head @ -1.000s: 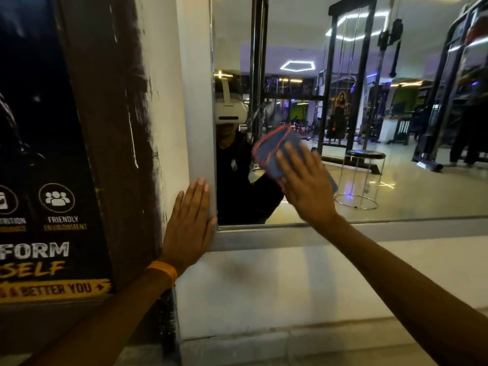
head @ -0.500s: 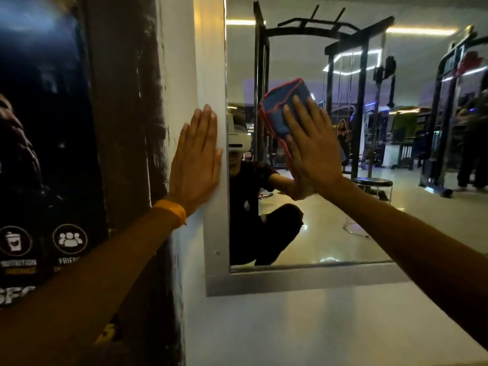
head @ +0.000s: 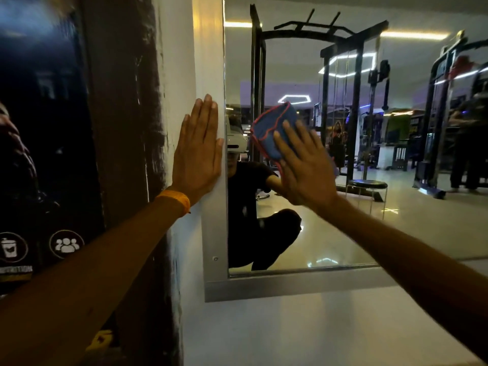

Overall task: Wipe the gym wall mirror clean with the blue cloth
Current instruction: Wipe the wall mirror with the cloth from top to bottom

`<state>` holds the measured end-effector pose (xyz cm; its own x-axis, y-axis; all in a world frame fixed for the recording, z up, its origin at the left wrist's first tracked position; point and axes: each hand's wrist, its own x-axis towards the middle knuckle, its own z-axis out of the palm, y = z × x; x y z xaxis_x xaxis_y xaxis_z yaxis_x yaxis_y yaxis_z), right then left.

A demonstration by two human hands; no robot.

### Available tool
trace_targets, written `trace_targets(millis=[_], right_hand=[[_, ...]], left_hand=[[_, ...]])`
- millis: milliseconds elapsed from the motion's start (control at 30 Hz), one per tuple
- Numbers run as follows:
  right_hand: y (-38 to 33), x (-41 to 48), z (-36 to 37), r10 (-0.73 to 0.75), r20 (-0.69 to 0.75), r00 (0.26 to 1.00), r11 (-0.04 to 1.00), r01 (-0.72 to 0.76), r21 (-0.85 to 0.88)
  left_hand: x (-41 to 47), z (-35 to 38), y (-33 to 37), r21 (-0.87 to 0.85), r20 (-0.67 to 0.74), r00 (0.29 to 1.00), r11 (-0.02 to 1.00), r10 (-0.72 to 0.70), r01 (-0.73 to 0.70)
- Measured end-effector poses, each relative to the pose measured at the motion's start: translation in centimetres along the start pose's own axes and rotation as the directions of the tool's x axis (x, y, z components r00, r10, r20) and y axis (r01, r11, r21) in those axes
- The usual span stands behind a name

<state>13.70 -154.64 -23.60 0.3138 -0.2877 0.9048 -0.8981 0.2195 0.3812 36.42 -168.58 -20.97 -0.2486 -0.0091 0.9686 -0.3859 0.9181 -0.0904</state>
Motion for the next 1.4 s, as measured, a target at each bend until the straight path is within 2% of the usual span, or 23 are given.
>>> trace_targets(millis=[67,100,167,200,233,333,400,467,567,633,700,800,867,900,933,1000,1067,1100,1133,1200,1267,1333,1400], right_hand=[[-4.1,-6.1,1.5,-0.140,0.043,0.989,0.990,0.138,0.034],[-5.9,-9.5,1.9,-0.288,0.114,0.951,0.958,0.285,0.037],[-6.6,-13.2,1.5,-0.511,0.284,0.811,0.850,0.526,0.026],[-5.6,-12.2,1.3,-0.566,0.291,0.771,0.811,0.584,0.033],[-4.6,-10.0,1.0,-0.587,0.243,0.772,0.799,0.601,0.019],[-2.7,-1.9,0.1,-0.364,0.097,0.926,0.931,0.364,0.020],[-3.9,-1.7,0.4,-0.239,0.097,0.966,0.971,0.234,0.055],[-6.2,-7.6,1.7,-0.357,0.162,0.920,0.934,0.349,0.077],[-7.8,-16.2,2.0,-0.594,0.298,0.747,0.797,0.596,0.094],[-5.8,-14.7,1.9,-0.658,0.279,0.700,0.741,0.667,0.074],[-3.3,-9.8,1.2,-0.622,0.174,0.763,0.780,0.624,0.054],[0.2,-3.5,-1.0,-0.432,0.115,0.894,0.901,0.433,0.018],[-0.7,-5.1,-0.6,-0.234,0.053,0.971,0.972,0.233,0.024],[-2.0,-7.7,0.1,-0.195,0.074,0.978,0.981,0.193,0.021],[-3.5,-10.8,0.7,-0.231,0.122,0.965,0.973,0.230,0.028],[-4.7,-15.5,0.8,-0.463,0.287,0.839,0.879,0.475,0.029],[-2.8,-13.8,0.2,-0.613,0.297,0.732,0.770,0.637,0.018],[-1.7,-11.5,-0.3,-0.602,0.267,0.753,0.783,0.622,0.012],[-0.8,-9.1,-0.8,-0.535,0.216,0.817,0.838,0.546,0.008],[-0.2,-6.1,-1.2,-0.318,0.124,0.940,0.948,0.318,0.023],[-2.4,-7.6,-0.5,-0.177,0.106,0.978,0.984,0.173,0.053],[-5.0,-12.1,0.7,-0.285,0.158,0.945,0.958,0.278,0.066],[-5.5,-15.1,1.0,-0.458,0.248,0.854,0.886,0.462,0.045]], left_hand=[[0.1,-0.4,-0.1,0.006,0.002,1.000,1.000,0.025,-0.025],[0.1,-0.6,-0.2,0.005,0.011,0.999,0.999,0.037,-0.037],[0.1,-0.8,-0.5,0.015,0.024,0.998,0.998,0.055,-0.056],[0.1,-0.9,-0.6,0.026,0.028,0.997,0.997,0.066,-0.067],[0.0,-1.0,-0.8,0.034,0.031,0.997,0.997,0.072,-0.073],[0.0,-1.2,-0.9,0.020,0.035,0.997,0.997,0.075,-0.076],[0.1,-1.5,-1.0,0.007,0.049,0.996,0.997,0.077,-0.077],[0.0,-1.6,-0.9,0.007,0.052,0.995,0.997,0.081,-0.081],[-0.4,-1.3,-0.4,-0.011,0.057,0.997,0.998,0.058,-0.058],[-0.6,-1.1,-0.1,-0.003,0.053,0.997,0.999,0.049,-0.049],[-0.6,-1.0,-0.3,0.001,0.050,0.997,0.998,0.056,-0.056],[-0.9,-0.6,-0.1,-0.010,0.032,0.999,0.999,0.035,-0.035],[-1.4,-0.1,0.6,-0.034,0.011,1.000,0.999,-0.004,0.004],[-1.7,0.1,1.0,-0.042,0.004,1.000,0.999,-0.021,0.021],[-1.9,0.3,1.2,-0.045,-0.001,1.000,0.998,-0.031,0.031],[-2.1,0.5,1.4,-0.034,-0.013,0.999,0.999,-0.033,0.032],[-2.2,0.6,1.5,-0.021,-0.030,0.999,0.999,-0.031,0.030],[-2.1,0.6,1.5,-0.024,-0.031,0.999,0.999,-0.034,0.034],[-2.1,0.6,1.5,-0.033,-0.028,0.999,0.999,-0.043,0.042],[-2.1,0.3,1.6,-0.048,-0.016,0.999,0.998,-0.049,0.048],[-2.2,0.1,1.3,-0.039,0.000,0.999,0.999,-0.032,0.032],[-2.4,0.0,1.2,-0.017,0.013,1.000,1.000,-0.016,0.016],[-2.6,-0.1,1.3,-0.015,0.028,0.999,1.000,-0.024,0.024]])
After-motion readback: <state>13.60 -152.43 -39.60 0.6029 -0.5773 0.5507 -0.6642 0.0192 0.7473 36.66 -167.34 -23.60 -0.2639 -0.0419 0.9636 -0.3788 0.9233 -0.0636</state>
